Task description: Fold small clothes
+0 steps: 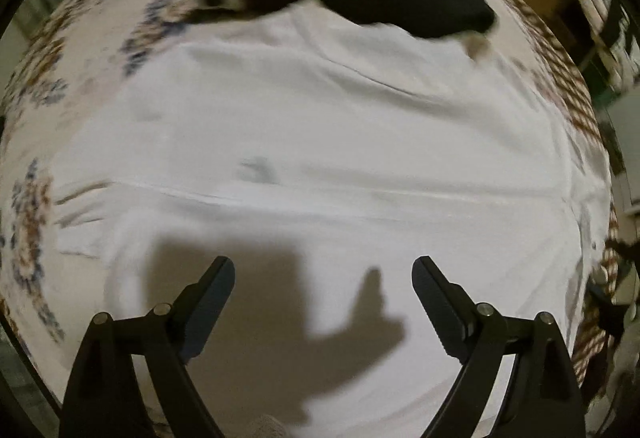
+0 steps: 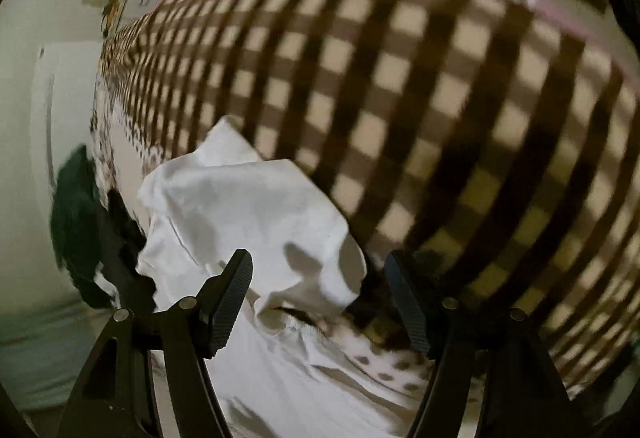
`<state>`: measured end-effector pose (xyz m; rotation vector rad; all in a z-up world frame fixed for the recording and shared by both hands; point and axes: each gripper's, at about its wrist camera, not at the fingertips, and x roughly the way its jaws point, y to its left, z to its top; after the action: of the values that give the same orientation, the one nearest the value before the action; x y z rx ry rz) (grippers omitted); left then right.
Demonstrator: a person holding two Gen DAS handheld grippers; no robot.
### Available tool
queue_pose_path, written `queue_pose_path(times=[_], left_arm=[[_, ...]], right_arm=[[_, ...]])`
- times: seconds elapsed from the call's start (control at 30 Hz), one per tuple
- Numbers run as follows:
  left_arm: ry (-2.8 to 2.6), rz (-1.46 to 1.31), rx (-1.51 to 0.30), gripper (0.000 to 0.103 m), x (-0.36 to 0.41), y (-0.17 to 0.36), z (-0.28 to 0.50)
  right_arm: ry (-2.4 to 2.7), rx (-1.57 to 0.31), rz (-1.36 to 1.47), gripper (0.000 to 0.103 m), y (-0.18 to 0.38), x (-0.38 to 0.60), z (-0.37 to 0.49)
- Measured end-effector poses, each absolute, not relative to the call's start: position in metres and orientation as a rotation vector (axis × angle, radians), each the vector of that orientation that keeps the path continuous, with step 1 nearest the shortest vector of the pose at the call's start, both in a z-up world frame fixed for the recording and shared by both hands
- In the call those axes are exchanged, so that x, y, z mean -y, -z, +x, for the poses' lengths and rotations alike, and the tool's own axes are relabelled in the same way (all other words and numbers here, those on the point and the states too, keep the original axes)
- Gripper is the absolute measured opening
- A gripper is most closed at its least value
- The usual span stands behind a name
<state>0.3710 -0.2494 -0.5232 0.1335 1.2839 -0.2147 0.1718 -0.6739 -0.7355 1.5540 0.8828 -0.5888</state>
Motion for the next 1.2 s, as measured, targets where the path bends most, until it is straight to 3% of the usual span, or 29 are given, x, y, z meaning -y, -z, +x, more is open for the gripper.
queue_pose_path(times=[0.07,0.1,0.13,0.2,0.37,0.4,0.43,0.5,0.7,0.77,0.8,0.83,1.03,1.2], left_arm=[[0.231,0.166,-1.285,0.091,0.266,0.527,0.369],[0.237,0.174,-1.282,0.091,0.272,0.528,0.369],[0.240,0.187,-1.279,0.091,0.278,0.529,0.369],[0.243,0.205,-1.282,0.091,0.287,0.532,0.370],[0.244,0.228,-1.277,0.091,0.301,0.536,0.377],[0.242,0.230,-1.275,0.091,0.303,0.537,0.379],[0.239,0.229,-1.274,0.091,0.306,0.538,0.380],[0.231,0.227,-1.276,0.091,0.313,0.542,0.383],[0.212,0.260,-1.291,0.091,0.334,0.559,0.391],[0.212,0.270,-1.293,0.091,0.340,0.563,0.391],[0.214,0.276,-1.292,0.091,0.343,0.564,0.390],[0.217,0.280,-1.291,0.091,0.344,0.564,0.389],[0.212,0.279,-1.298,0.091,0.349,0.569,0.388],[0.210,0.281,-1.304,0.091,0.340,0.572,0.391]], right_arm=[[0.584,-0.818,1.585,0.066,0.740,0.675,0.174],[0.588,-0.807,1.536,0.026,0.734,0.675,0.178],[0.599,-0.823,1.470,0.007,0.726,0.676,0.181],[0.616,-0.813,1.310,0.006,0.699,0.676,0.182],[0.583,-0.988,1.098,0.010,0.677,0.685,0.187],[0.572,-0.950,1.115,0.019,0.673,0.694,0.184],[0.573,-0.910,1.137,0.037,0.670,0.703,0.183],[0.574,-0.851,1.182,0.049,0.674,0.726,0.193],[0.425,-1.012,1.221,0.049,0.725,0.739,0.273],[0.447,-1.041,1.137,0.041,0.724,0.731,0.286],[0.465,-1.041,1.098,0.011,0.720,0.730,0.288],[0.481,-1.034,1.075,0.003,0.716,0.731,0.289],[0.582,-0.931,0.956,0.003,0.676,0.751,0.290],[0.565,-0.991,0.902,0.003,0.674,0.761,0.308]])
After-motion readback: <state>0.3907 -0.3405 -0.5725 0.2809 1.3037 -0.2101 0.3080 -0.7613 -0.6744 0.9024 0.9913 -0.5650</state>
